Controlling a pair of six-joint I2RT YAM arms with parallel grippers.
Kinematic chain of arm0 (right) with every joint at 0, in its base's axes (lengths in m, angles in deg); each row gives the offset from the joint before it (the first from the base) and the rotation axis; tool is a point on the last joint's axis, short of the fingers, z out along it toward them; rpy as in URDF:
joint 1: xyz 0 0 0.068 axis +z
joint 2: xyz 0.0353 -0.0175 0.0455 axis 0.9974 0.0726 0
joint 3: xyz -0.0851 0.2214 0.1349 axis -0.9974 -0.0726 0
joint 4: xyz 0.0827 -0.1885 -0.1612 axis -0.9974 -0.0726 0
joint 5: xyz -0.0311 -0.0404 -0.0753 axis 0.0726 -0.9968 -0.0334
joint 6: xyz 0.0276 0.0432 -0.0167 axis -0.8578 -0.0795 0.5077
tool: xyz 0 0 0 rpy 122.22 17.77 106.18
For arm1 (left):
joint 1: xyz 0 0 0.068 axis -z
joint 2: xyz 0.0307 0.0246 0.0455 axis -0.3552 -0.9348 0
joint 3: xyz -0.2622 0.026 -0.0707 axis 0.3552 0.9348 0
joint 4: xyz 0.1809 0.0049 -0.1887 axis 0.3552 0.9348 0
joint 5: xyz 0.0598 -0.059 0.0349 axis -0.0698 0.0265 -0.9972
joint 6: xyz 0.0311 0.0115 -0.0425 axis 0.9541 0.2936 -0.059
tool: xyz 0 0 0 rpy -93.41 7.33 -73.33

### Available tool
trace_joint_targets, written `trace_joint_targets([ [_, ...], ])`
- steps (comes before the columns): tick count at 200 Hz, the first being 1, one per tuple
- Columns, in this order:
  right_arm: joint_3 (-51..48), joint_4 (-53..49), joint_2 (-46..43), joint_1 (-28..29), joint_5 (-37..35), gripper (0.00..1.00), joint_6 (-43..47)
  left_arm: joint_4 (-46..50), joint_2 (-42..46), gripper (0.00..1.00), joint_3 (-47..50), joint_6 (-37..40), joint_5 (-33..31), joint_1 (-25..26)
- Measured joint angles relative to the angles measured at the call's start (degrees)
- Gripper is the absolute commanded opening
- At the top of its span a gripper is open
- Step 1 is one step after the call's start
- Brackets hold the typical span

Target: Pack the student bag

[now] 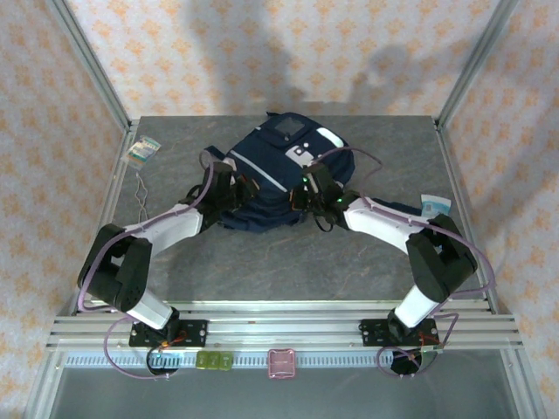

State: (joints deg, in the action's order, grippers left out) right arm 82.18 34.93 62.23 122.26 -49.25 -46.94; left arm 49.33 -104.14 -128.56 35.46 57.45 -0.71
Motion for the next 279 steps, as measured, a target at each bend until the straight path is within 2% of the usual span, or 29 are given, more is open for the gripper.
trace_joint_targets([
  [20, 0.94, 1.31, 0.15, -0.07, 0.22, 0.01, -0.59, 2.86, -1.73, 0.0, -3.74, 2.03, 0.15, -1.18],
  [45, 2.67, 1.4, 1.14, -0.39, -0.76, 0.16, -0.87, 5.84, -4.74, 0.01, -8.41, 4.37, 0.11, -1.95],
  [58, 3.56, 0.17, 1.51, -0.85, -2.47, 0.27, -0.79, 6.88, -6.14, 0.24, -10.16, 5.57, -0.87, -2.54],
  [71, 3.72, -1.01, 1.51, -1.99, -4.09, 0.38, -1.03, 7.06, -6.51, 0.43, -10.43, 6.69, -2.58, -3.96],
  [90, 3.61, -2.4, 1.46, -3.13, -5.7, 0.48, -1.51, 6.78, -5.16, 0.59, -9.35, 7.76, -4.98, -5.86],
  [92, 3.58, -2.49, 1.44, -3.13, -5.79, 0.5, -1.46, 6.71, -4.85, 0.65, -9.05, 7.63, -5.33, -6.05],
  [97, 3.48, -2.71, 1.36, -3.21, -5.97, 0.51, -1.64, 6.69, -3.98, 0.93, -8.28, 8.02, -5.68, -6.27],
  [101, 3.32, -2.8, 1.22, -3.21, -5.99, 0.54, -1.68, 6.67, -3.17, 0.99, -7.58, 8.17, -6.25, -6.36],
  [121, 2.64, -3.58, 0.11, -3.06, -6.19, 0.67, -1.14, 7.63, 1.92, 0.99, -4.11, 9.14, -8.17, -6.21],
  [151, 2.64, -4.42, -2.16, -3.06, -9.2, 0.77, 0.24, 10.19, 8.22, 0.99, -2.91, 12.74, -11.37, -6.21],
  [165, 2.91, -4.68, -3.1, -3.1, -11.8, 0.87, 0.94, 11.02, 11.56, 0.99, -2.49, 14.95, -14.1, -6.21],
  [168, 2.97, -4.7, -3.32, -3.1, -12.55, 0.97, 0.85, 11.26, 12.44, 0.99, -2.36, 15.45, -14.73, -6.21],
  [171, 3.02, -4.68, -3.54, -3.13, -13.27, 1.0, 1.14, 11.43, 13.2, 0.99, -2.23, 15.93, -15.39, -6.21],
  [199, 3.06, -4.68, -6.54, -4.59, -19.21, 1.0, 1.97, 12.24, 20.22, 1.0, -1.14, 21.0, -22.64, -6.21],
  [226, -0.13, -1.88, -12.41, -9.01, -25.49, 1.0, 3.28, 12.04, 23.87, 1.0, 0.2, 26.23, -30.4, -6.29],
  [260, -16.96, 11.82, -24.96, -13.94, -36.79, 1.0, 8.26, 9.18, 24.09, 0.99, 6.01, 32.06, -36.98, -7.78],
  [279, -27.65, 21.4, -30.56, -16.87, -41.57, 1.0, 11.47, 3.8, 23.45, 0.99, 11.58, 34.56, -39.58, -9.05],
])
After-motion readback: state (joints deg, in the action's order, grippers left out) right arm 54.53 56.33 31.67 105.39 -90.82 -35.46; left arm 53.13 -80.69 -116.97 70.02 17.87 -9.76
